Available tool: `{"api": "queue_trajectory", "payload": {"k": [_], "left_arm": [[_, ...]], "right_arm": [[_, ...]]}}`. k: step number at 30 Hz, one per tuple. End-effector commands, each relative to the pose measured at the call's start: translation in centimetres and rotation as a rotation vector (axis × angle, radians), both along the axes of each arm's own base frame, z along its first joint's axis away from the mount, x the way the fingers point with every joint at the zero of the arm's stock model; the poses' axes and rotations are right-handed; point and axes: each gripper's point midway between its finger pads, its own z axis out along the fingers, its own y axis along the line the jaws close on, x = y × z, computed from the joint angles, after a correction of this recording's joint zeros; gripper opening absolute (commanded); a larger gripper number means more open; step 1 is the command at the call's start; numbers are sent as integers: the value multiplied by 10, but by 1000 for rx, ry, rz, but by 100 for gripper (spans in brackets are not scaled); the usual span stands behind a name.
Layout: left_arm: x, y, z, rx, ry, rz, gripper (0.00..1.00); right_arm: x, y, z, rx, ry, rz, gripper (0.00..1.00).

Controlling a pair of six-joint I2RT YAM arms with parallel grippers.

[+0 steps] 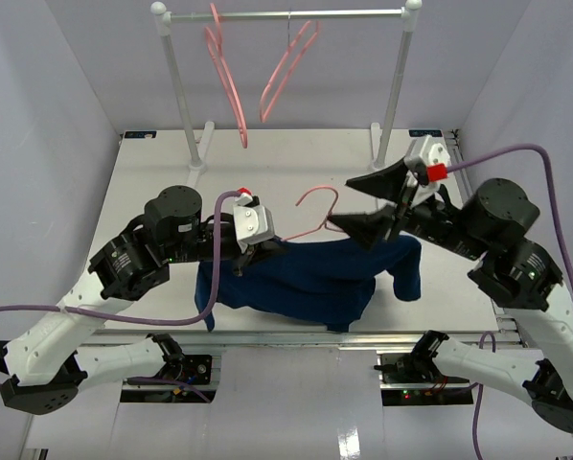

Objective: Place the t-shirt on the hanger
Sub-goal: Place the hanger at the clothesline.

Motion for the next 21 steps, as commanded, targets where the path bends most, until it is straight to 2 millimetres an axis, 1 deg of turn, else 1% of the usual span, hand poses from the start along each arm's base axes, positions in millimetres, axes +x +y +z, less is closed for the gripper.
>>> {"api": "queue_trajectory", "payload": {"k": [1, 3, 5, 9, 12, 14, 17, 18, 20, 21], "left_arm": [[-42, 15, 21, -47, 27, -141, 0], [-51, 21, 24, -54, 40, -167, 0], [-56, 26, 24, -60, 45, -164, 0], [-65, 35, 26, -69, 34, -179, 0], [-66, 36, 29, -76, 30, -185, 0], [-65, 36, 31, -84, 25, -179, 0], [-65, 34, 28, -87, 23, -186, 0], [-65, 34, 28, -91, 19, -184, 0], [-65, 35, 27, -98, 9, -183, 0], [-65, 35, 27, -100, 6, -184, 0]], "right_arm": [[-29, -26, -19, -93, -118, 56, 96], [-41, -30, -32, -132, -108, 102, 96], [-48, -33, -50, -187, -58, 130, 97], [-59, -29, -87, -289, 5, 219, 100], [-62, -21, -110, -352, 53, 286, 91], [-59, -19, -116, -371, 68, 284, 88], [-51, -18, -120, -381, 76, 245, 81], [-51, -17, -122, -380, 75, 248, 78], [-50, -17, -125, -380, 75, 248, 71], [-50, -17, -126, -380, 75, 246, 64]]}}
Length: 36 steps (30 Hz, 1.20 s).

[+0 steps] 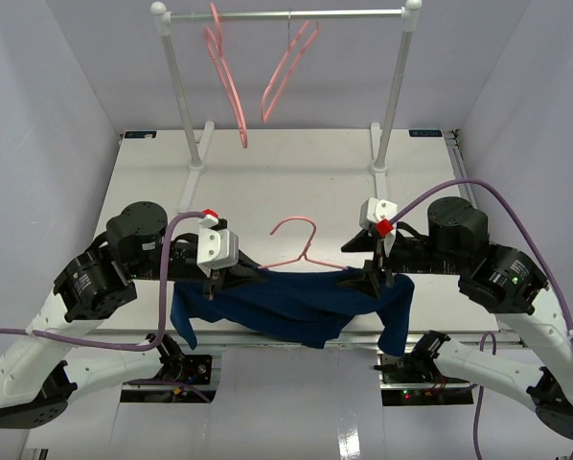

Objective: Place the t-shirt on the hanger
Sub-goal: Place the hanger at the clothesline.

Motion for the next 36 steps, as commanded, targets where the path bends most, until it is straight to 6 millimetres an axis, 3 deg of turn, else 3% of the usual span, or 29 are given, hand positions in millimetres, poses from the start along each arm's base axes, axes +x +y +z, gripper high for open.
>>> {"api": "queue_trajectory", "payload": {"k": [1, 3, 4, 5, 10, 11, 14, 17, 22, 28, 32, 36], "left_arm": [[-6, 1, 17, -74, -47, -30, 0], [-7, 0, 19, -79, -49, -33, 0], [-6, -1, 19, -82, -50, -30, 0], [-4, -1, 20, -84, -49, -23, 0], [34, -4, 19, -76, -47, 174, 3], [44, -2, 19, -76, -51, 229, 16], [69, 3, 25, -94, -67, 371, 74], [80, 10, 38, -136, -52, 458, 98], [108, 45, 60, -283, 65, 762, 98], [111, 47, 55, -306, 158, 817, 98], [121, 44, 33, -303, 259, 891, 98], [127, 22, -9, -196, 335, 887, 98]], "right_arm": [[-2, -4, 3, 22, -32, 3, 52], [-5, -5, 5, 36, -35, 8, 20], [-5, -5, 8, 47, -36, 3, 13], [-5, -6, 11, 58, -37, -4, 8], [10, -14, 12, 44, -11, -130, 8], [17, -14, 11, 23, 2, -165, 8], [37, -21, 9, -49, 41, -292, 8], [40, -28, 7, -73, 65, -348, 8], [44, -58, -8, -114, 85, -498, 8], [57, -96, -29, -215, 121, -735, 8], [68, -112, -33, -228, 117, -865, 8], [87, -121, -19, -210, 91, -1002, 8]]}}
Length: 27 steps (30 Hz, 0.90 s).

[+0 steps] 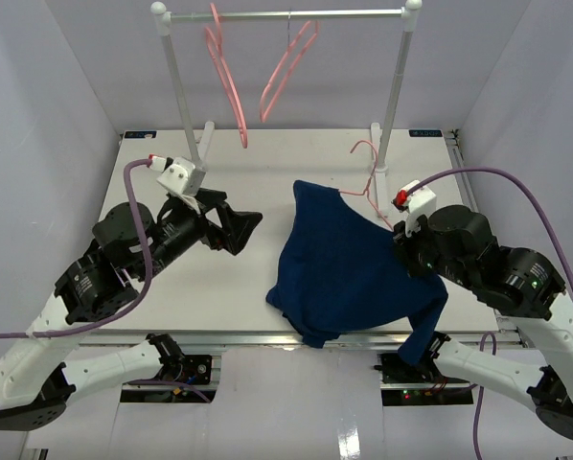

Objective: Place the t-shirt on the hanger
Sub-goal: Place the hanger at the clothesline.

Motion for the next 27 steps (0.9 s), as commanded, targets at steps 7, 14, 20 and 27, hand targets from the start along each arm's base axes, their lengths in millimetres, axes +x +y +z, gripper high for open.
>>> {"api": "queue_trajectory", "payload": {"k": [7, 14, 20, 27], "left_arm": [[23, -47, -121, -2, 253, 17, 98], [33, -52, -155, -56, 288, 69, 98], [42, -39, -168, -96, 271, 161, 98], [36, -38, -197, -67, 279, 138, 98]], "right_arm": [[71, -8, 110, 110, -266, -362, 8], [116, 1, 210, 133, -491, -468, 8], [130, 14, 209, 106, -512, -467, 8], [142, 24, 181, 101, -480, -502, 8]]}}
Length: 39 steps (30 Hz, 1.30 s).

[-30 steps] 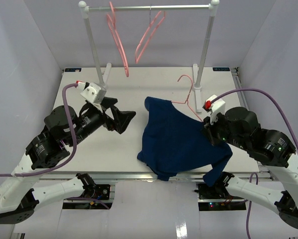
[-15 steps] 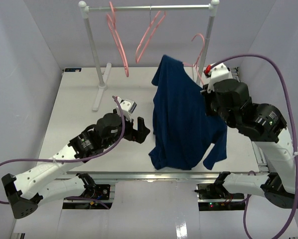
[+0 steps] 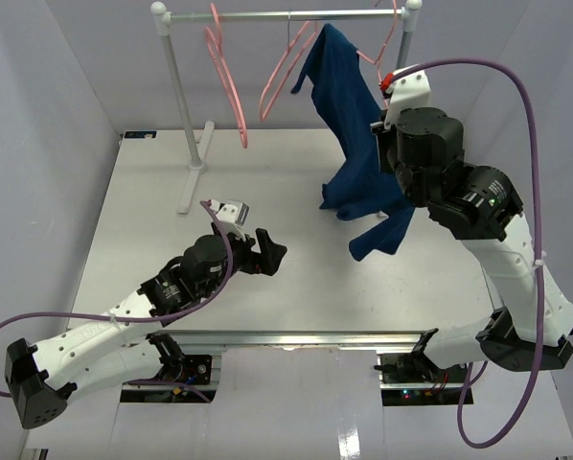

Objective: Place the t-shirt on the hanger
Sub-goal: Place the hanger at the clothesline.

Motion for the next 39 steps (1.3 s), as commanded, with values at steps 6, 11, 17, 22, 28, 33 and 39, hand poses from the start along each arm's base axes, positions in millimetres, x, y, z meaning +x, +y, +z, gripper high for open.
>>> {"api": "queue_trajectory", "payload": {"k": [6, 11, 17, 22, 28, 33, 39], "left_arm": [[-4, -3, -28, -22, -3, -23, 98], [-2, 0, -57, 24, -7, -20, 98], [-3, 4, -61, 40, -16, -18, 98], [-8, 12, -58, 0, -35, -11, 98], [-11, 10, -58, -2, -36, -26, 98], [-19, 4, -59, -8, -25, -69, 98], [-20, 4, -58, -7, -30, -74, 98]], "right_arm": [[48, 1, 14, 79, -84, -113, 8], [99, -3, 0, 91, -51, -143, 8], [139, -9, -7, 117, -55, -145, 8], [176, -10, -23, 132, -44, -137, 8], [197, 1, -27, 147, -71, -95, 8], [203, 9, -32, 169, -91, -74, 8], [213, 16, -43, 179, -70, -67, 8]]}}
